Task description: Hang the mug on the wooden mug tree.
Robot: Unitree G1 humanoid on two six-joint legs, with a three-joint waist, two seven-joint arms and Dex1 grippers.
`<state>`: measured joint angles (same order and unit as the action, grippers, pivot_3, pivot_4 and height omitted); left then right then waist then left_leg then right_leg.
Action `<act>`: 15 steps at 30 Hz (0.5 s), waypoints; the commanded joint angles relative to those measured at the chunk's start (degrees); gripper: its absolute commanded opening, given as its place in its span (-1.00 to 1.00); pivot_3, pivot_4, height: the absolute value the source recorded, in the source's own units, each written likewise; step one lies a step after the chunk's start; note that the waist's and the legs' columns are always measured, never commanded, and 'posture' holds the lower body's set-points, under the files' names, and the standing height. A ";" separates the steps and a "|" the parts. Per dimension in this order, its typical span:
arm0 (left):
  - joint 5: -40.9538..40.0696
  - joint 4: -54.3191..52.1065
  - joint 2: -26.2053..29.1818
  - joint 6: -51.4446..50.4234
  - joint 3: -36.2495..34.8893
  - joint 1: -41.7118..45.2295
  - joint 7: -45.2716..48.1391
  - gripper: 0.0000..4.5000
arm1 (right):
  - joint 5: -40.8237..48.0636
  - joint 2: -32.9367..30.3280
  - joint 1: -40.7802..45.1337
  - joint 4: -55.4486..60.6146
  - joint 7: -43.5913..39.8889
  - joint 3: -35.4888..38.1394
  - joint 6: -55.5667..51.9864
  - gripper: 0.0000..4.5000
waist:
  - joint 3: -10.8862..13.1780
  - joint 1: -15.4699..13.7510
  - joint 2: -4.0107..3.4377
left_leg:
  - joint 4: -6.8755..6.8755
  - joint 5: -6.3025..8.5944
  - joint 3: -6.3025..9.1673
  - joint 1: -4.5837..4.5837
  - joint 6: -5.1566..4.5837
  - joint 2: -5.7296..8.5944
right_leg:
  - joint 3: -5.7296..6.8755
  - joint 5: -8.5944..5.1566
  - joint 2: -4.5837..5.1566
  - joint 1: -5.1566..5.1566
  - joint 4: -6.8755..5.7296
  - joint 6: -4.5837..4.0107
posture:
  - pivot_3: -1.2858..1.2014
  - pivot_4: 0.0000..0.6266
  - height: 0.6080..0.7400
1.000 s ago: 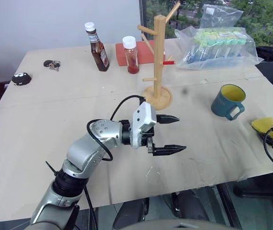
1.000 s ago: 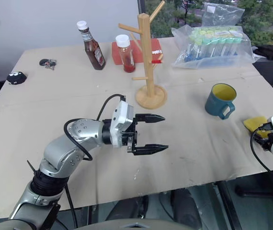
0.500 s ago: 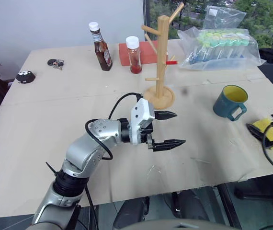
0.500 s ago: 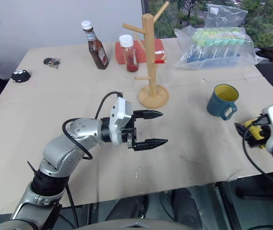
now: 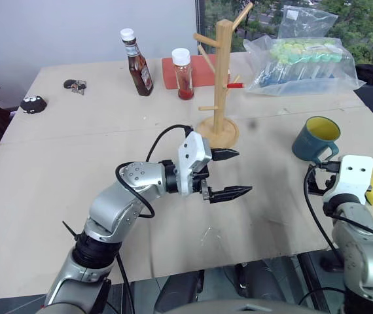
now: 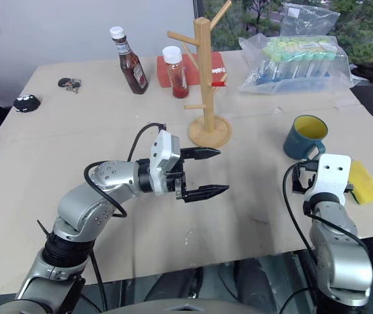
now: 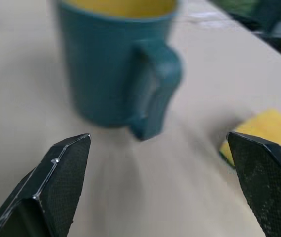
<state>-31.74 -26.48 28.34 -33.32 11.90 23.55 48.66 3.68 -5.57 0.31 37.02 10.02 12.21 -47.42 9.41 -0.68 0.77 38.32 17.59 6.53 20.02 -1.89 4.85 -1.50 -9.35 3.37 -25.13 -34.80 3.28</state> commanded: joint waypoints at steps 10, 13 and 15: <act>-0.13 -3.20 -0.29 -0.06 -0.38 0.72 -1.14 1.00 | -4.77 3.64 4.17 -8.87 4.50 0.64 13.28 0.98 | 0.00 0.23 -0.03 | 0.00 -0.03 -0.04 -0.03 0.03 -0.05 | -0.07 0.01 -0.10 0.00 -0.01 -0.02 | 0.03 -0.52 1.00; 0.00 -3.43 -0.67 0.14 -0.56 0.82 -1.93 1.00 | -4.98 3.56 4.74 -10.94 4.24 0.61 14.72 0.98 | 0.00 0.24 -0.03 | 0.00 -0.03 -0.03 -0.03 0.03 -0.05 | -0.07 0.01 -0.11 0.00 -0.01 -0.04 | 0.03 -0.52 1.00; 0.96 -3.18 -0.79 0.68 -0.73 1.19 -2.76 1.00 | -5.03 3.30 5.74 -13.08 4.03 0.74 15.83 0.87 | 0.00 0.31 -0.03 | 0.00 -0.03 -0.03 -0.03 0.03 -0.05 | -0.08 0.01 -0.11 0.00 -0.01 -0.04 | 0.03 -0.52 1.00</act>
<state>-31.27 -27.56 27.79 -33.58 11.88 23.65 46.78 -0.77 -1.61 4.58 23.81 14.05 12.35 -33.94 9.41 -0.37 0.74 38.31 17.56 6.49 19.99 -1.86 4.80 -1.59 -9.34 3.25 -25.13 -34.81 3.24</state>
